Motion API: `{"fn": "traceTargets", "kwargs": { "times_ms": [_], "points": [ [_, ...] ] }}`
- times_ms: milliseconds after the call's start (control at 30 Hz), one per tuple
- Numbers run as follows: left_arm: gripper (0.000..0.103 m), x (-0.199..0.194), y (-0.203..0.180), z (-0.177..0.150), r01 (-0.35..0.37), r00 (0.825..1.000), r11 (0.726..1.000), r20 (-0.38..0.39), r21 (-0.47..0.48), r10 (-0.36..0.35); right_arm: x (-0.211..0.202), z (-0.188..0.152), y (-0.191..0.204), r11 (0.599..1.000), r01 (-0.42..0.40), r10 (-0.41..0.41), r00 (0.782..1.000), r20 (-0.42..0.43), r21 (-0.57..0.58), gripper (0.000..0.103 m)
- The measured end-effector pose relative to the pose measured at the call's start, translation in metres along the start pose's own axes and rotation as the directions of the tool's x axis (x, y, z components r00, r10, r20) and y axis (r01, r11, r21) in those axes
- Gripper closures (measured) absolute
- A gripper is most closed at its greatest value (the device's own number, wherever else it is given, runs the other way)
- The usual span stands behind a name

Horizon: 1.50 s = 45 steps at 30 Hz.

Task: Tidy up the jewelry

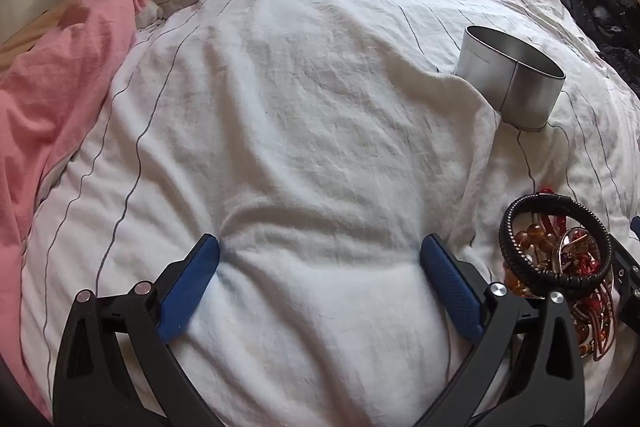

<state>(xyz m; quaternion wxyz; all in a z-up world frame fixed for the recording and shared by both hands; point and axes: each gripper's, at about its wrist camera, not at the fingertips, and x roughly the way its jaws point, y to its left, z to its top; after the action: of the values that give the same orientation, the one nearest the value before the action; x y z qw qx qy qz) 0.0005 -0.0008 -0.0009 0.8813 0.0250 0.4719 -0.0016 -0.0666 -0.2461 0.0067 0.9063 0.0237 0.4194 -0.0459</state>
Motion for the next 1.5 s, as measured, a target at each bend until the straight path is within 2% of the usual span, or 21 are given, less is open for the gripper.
{"fn": "traceTargets", "kwargs": {
  "times_ms": [400,567,733,1500],
  "points": [
    [0.006,-0.0002,0.0001,0.0,0.0,1.0,1.0,0.006,0.0,0.0,-0.0001,-0.0028,-0.0013,1.0,0.001,-0.001,1.0,0.005,-0.001,0.007],
    [0.006,-0.0011,0.0059,0.0063,0.026,1.0,1.0,-0.017,0.004,-0.026,-0.0002,-0.0029,-0.0014,1.0,0.0,0.0,1.0,0.005,0.0,0.007],
    [0.006,0.0021,0.0031,0.0067,-0.002,1.0,1.0,-0.002,0.031,0.002,0.0003,-0.0029,-0.0017,1.0,0.0,0.0,1.0,0.006,0.001,0.007],
    [0.006,-0.0023,-0.0036,0.0034,-0.03,1.0,0.999,0.011,0.04,0.029,0.0007,-0.0031,-0.0016,1.0,-0.002,0.002,1.0,0.005,0.003,0.007]
  ]
}}
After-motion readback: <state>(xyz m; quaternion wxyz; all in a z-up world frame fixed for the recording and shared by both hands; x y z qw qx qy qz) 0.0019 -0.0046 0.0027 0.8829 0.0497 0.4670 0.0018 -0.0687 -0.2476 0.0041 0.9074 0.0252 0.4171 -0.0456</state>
